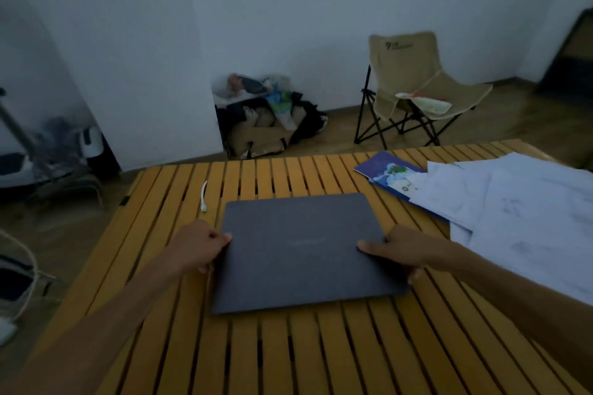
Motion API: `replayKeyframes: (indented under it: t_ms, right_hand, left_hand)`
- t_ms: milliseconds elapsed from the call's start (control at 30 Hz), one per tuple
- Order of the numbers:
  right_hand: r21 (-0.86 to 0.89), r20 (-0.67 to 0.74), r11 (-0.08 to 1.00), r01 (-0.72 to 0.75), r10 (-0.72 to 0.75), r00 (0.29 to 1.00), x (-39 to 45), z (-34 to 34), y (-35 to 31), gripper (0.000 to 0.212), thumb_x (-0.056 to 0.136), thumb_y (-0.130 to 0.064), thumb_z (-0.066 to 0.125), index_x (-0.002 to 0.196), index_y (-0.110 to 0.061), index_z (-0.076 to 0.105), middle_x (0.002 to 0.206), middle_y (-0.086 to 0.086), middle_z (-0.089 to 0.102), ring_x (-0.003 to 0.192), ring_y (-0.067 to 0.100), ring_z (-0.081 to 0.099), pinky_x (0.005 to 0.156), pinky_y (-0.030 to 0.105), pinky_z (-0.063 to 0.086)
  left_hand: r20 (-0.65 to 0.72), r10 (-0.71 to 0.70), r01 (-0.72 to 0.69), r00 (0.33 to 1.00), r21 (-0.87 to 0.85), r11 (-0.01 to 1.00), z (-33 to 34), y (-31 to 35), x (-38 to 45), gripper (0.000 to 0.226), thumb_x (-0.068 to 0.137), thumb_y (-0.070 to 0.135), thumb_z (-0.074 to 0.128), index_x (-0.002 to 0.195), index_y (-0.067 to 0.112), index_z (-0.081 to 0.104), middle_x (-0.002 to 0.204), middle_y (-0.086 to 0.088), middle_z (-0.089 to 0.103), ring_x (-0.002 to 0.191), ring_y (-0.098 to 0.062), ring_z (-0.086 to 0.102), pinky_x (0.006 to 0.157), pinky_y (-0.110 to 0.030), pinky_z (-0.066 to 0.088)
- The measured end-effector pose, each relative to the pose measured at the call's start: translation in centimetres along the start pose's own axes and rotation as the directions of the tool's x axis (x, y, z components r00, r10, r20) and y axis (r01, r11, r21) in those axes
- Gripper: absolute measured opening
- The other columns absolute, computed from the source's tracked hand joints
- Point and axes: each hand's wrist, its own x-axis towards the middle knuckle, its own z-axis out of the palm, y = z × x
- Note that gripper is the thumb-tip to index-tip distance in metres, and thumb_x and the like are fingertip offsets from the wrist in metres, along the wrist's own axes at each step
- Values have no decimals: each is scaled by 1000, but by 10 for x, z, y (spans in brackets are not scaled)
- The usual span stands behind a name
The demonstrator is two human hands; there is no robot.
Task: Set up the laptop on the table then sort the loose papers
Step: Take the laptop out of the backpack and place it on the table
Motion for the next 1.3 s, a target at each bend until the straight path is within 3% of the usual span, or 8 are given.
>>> replayKeyframes:
  t_ms: [133, 267, 467, 800, 900, 1000, 1133, 1300]
  right_hand:
    - [-71, -203, 997, -9, -5, 979, -19, 21, -4, 62, 87, -70, 54, 95, -9, 52, 83, 10, 69, 58, 19, 71, 48, 26, 53]
    - [-111, -310, 994, -1, -34, 950, -58, 34, 2, 36, 100, -46, 51, 97, -10, 47, 78, 7, 62, 52, 15, 65, 42, 22, 45]
    - [-159, -330, 982, 103, -151, 932, -69, 46, 25, 21, 96, -37, 58, 92, -17, 51, 80, -2, 55, 69, 10, 55, 53, 22, 41]
    - [85, -305, 964, 252, -215, 928, -39, 40, 51, 15, 93, -36, 65, 91, -22, 58, 82, -1, 65, 72, 14, 64, 72, 36, 59]
    - [93, -302, 963, 255, -217, 928, -42, 41, 52, 18, 91, -39, 67, 93, -23, 58, 81, -4, 63, 73, 12, 62, 70, 36, 59]
    - [38, -357, 957, 288, -257, 898, -55, 53, 56, 19, 91, -44, 66, 99, -29, 57, 82, -11, 58, 73, 3, 56, 59, 19, 44]
    - [29, -458, 934, 357, -305, 835, -72, 71, 60, 14, 92, -41, 66, 97, -30, 60, 90, -10, 62, 81, 7, 60, 64, 16, 47]
    - [-67, -420, 920, 387, -378, 825, -76, 70, 70, 16, 91, -37, 68, 96, -42, 53, 102, -15, 51, 87, 2, 53, 70, 15, 43]
  left_hand:
    - [-183, -26, 37, 983, 55, 998, 14, 6, -34, 35, 97, 33, 56, 70, 11, 55, 66, -3, 60, 57, -17, 61, 57, -35, 55]
    - [-225, 55, 7, 973, 267, 964, 35, 28, -88, 30, 91, 44, 60, 101, 17, 55, 98, -1, 57, 84, -16, 57, 71, -30, 51]
    - [93, 410, -417, 907, 327, 848, 53, 68, -103, 31, 87, 47, 66, 108, 24, 63, 112, 7, 57, 102, -10, 53, 87, -27, 47]
    - [241, 528, -578, 814, 417, 701, 57, 84, -85, 62, 89, 48, 63, 144, 24, 45, 146, 7, 41, 135, -12, 37, 114, -30, 30]
    - [247, 569, -613, 784, 450, 649, 58, 85, -89, 56, 92, 45, 58, 142, 21, 47, 143, 4, 45, 130, -14, 42, 111, -30, 37]
    - [260, 600, -641, 756, 481, 599, 59, 85, -90, 50, 91, 45, 57, 135, 20, 54, 133, 3, 53, 121, -14, 51, 103, -31, 44]
    - [266, 633, -666, 727, 499, 554, 54, 89, -90, 44, 87, 46, 61, 124, 21, 60, 120, 5, 58, 110, -13, 56, 96, -33, 49]
    - [262, 638, -660, 724, 530, 532, 50, 90, -92, 42, 85, 50, 62, 119, 25, 61, 115, 7, 59, 102, -11, 58, 91, -32, 52]
